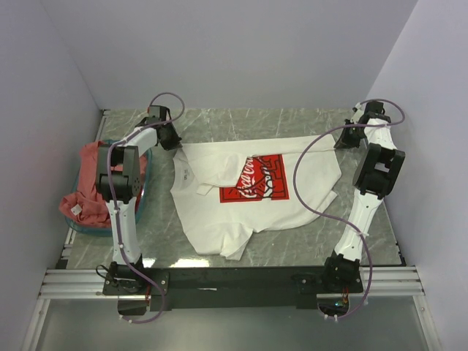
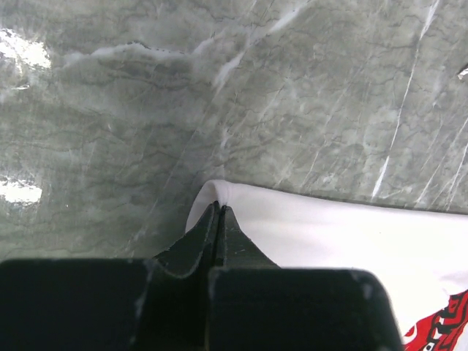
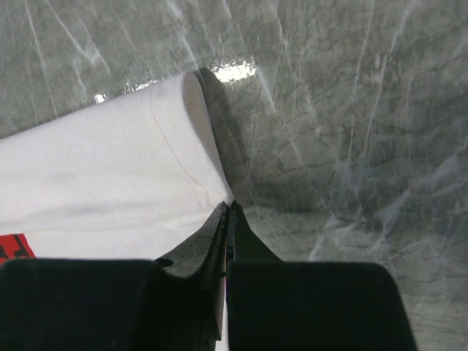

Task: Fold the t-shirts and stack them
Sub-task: Fold the tshirt

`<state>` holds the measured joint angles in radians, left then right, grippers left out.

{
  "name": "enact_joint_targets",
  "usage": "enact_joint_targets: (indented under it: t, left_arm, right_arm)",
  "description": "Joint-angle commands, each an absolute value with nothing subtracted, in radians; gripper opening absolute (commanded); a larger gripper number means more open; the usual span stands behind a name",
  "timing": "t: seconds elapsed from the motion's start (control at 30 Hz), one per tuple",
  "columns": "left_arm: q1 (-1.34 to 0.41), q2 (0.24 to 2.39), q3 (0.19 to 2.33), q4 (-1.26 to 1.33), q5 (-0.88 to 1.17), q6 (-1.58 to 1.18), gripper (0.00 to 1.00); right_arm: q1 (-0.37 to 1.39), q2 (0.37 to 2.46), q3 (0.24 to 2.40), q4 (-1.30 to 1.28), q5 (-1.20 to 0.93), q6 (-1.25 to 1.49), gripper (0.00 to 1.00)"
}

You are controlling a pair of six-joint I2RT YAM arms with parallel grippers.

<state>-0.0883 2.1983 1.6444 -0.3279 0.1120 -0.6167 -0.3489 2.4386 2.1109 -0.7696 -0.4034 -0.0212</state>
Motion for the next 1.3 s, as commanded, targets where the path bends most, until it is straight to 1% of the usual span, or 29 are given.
enact_joint_targets:
  t: [0.0,0.23,0.27,0.3,0.37,0.4,0.43,0.5,0.6,0.73,0.77,0.8,0.83,0.87,0.9,0.93,0.97,1.0,1.03,1.07,1.1,1.13,1.17,1.2,1.23,1.27]
  left_arm:
    - [-0.078,2.201,1.701,-0.327,0.101,-0.594,0.00]
    - [-0.078,2.195,1.716,-0.331,0.109,-0.591,0.00]
    - [-0.078,2.192,1.717,-0.331,0.113,-0.589,0.01]
    - [-0.078,2.192,1.718,-0.333,0.123,-0.586,0.09]
    - [-0.078,2.172,1.718,-0.328,0.152,-0.580,0.23]
    - [-0.078,2.158,1.710,-0.318,0.162,-0.577,0.34]
    - [-0.078,2.126,1.695,-0.292,0.173,-0.575,0.39]
    - [-0.078,2.091,1.681,-0.270,0.201,-0.572,0.52]
    - [-0.078,2.020,1.686,-0.253,0.227,-0.568,0.56]
    - [-0.078,1.871,1.660,-0.230,0.252,-0.531,0.57]
    - [-0.080,1.833,1.645,-0.226,0.247,-0.519,0.57]
    - [-0.080,1.794,1.599,-0.215,0.215,-0.487,0.58]
    - [-0.087,1.693,1.563,-0.204,0.189,-0.470,0.59]
    - [-0.090,1.637,1.521,-0.178,0.167,-0.453,0.60]
    - [-0.092,1.579,1.476,-0.141,0.151,-0.430,0.63]
    - [-0.094,1.466,1.395,-0.132,0.118,-0.423,0.64]
    - [-0.092,1.409,1.353,-0.129,0.104,-0.422,0.66]
    - [-0.092,1.354,1.268,-0.132,0.091,-0.422,0.71]
    - [-0.092,1.244,1.222,-0.132,0.062,-0.423,0.74]
    - [-0.091,1.188,1.169,-0.132,0.057,-0.420,0.76]
    - [-0.091,1.136,1.070,-0.129,0.057,-0.410,0.77]
    - [-0.091,1.041,1.025,-0.149,0.048,-0.405,0.77]
    - [-0.091,0.996,0.987,-0.170,0.043,-0.397,0.77]
    - [-0.091,0.953,0.920,-0.188,0.044,-0.378,0.77]
    - [-0.091,0.875,0.892,-0.239,0.029,-0.368,0.77]
    - [-0.091,0.836,0.865,-0.259,0.009,-0.362,0.77]
  right_arm:
    - [-0.368,2.391,2.172,-0.742,-0.353,-0.048,0.00]
    - [-0.368,2.391,2.184,-0.741,-0.330,-0.061,0.01]
    - [-0.368,2.390,2.186,-0.752,-0.334,-0.067,0.17]
    - [-0.367,2.382,2.178,-0.753,-0.342,-0.083,0.28]
    - [-0.367,2.364,2.154,-0.741,-0.345,-0.097,0.45]
    - [-0.365,2.338,2.126,-0.736,-0.351,-0.112,0.48]
    - [-0.367,2.323,2.112,-0.732,-0.354,-0.117,0.50]
    - [-0.365,2.295,2.085,-0.721,-0.365,-0.135,0.55]
    - [-0.356,2.229,2.024,-0.718,-0.425,-0.167,0.57]
    - [-0.307,2.082,1.833,-0.696,-0.532,-0.238,0.59]
    - [-0.292,2.054,1.794,-0.693,-0.593,-0.258,0.59]
    - [-0.250,1.999,1.726,-0.701,-0.630,-0.329,0.59]
    - [-0.226,1.970,1.695,-0.716,-0.673,-0.378,0.59]
    - [-0.201,1.941,1.665,-0.751,-0.704,-0.429,0.59]
    - [-0.166,1.883,1.617,-0.781,-0.782,-0.575,0.59]
    - [-0.102,1.850,1.588,-0.807,-0.811,-0.648,0.59]
    - [-0.057,1.814,1.556,-0.851,-0.834,-0.723,0.59]
    - [-0.017,1.742,1.498,-0.871,-0.865,-0.883,0.59]
    - [0.086,1.703,1.462,-0.883,-0.862,-0.953,0.59]
    - [0.138,1.663,1.425,-0.867,-0.845,-1.003,0.59]
    - [0.188,1.601,1.354,-0.839,-0.789,-1.062,0.59]
    - [0.252,1.571,1.317,-0.806,-0.737,-1.080,0.59]
    - [0.358,1.550,1.283,-0.725,-0.686,-1.084,0.59]
    - [0.417,1.533,1.234,-0.686,-0.643,-1.086,0.59]
    - [0.461,1.535,1.221,-0.655,-0.562,-1.089,0.58]
    - [0.536,1.546,1.218,-0.614,-0.536,-1.086,0.58]
